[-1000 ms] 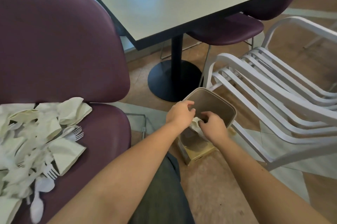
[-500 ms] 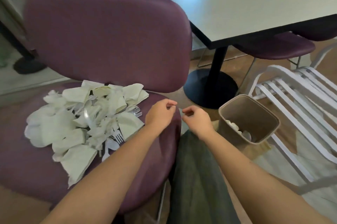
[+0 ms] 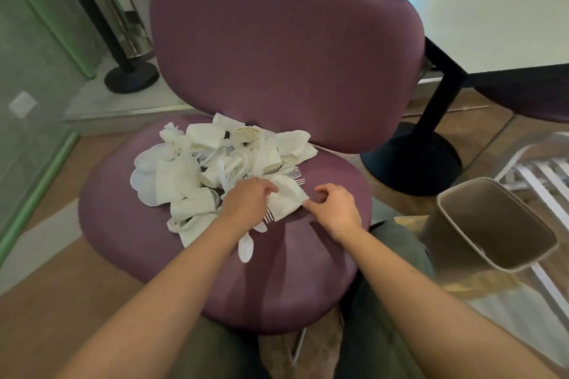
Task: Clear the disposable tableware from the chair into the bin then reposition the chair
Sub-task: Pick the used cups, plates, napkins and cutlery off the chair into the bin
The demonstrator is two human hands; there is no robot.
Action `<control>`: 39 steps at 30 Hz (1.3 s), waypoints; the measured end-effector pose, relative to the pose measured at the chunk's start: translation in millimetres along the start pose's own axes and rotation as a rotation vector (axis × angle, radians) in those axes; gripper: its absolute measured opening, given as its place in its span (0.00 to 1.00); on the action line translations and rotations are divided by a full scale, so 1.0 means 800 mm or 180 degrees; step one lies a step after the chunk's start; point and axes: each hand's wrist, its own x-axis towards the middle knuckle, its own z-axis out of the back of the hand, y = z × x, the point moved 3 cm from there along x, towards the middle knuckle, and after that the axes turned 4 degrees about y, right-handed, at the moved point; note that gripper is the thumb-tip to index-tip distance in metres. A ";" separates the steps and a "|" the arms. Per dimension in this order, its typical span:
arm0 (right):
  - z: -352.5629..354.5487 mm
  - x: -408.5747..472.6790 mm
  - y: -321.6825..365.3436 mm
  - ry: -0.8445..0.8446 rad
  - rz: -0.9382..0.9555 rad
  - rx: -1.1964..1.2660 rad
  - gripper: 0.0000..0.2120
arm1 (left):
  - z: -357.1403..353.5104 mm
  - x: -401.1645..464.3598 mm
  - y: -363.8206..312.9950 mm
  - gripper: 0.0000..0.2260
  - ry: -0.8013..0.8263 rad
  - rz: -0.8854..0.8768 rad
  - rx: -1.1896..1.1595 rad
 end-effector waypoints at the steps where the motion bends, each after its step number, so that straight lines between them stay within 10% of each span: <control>1: -0.004 0.001 0.003 0.0004 0.0000 -0.0096 0.25 | 0.000 0.001 0.007 0.14 0.0137 -0.0136 0.0166; 10: -0.033 0.011 0.017 0.0236 -0.0158 -0.0831 0.28 | 0.000 0.002 0.025 0.18 0.0412 -0.0799 0.1196; 18: -0.022 0.022 0.003 0.0415 -0.0330 0.0455 0.17 | 0.015 0.014 0.015 0.07 0.0295 -0.1043 0.1333; 39: 0.101 -0.005 -0.055 -0.0703 -0.0346 0.2883 0.17 | 0.028 0.037 -0.145 0.09 -0.0142 -0.0610 -0.2146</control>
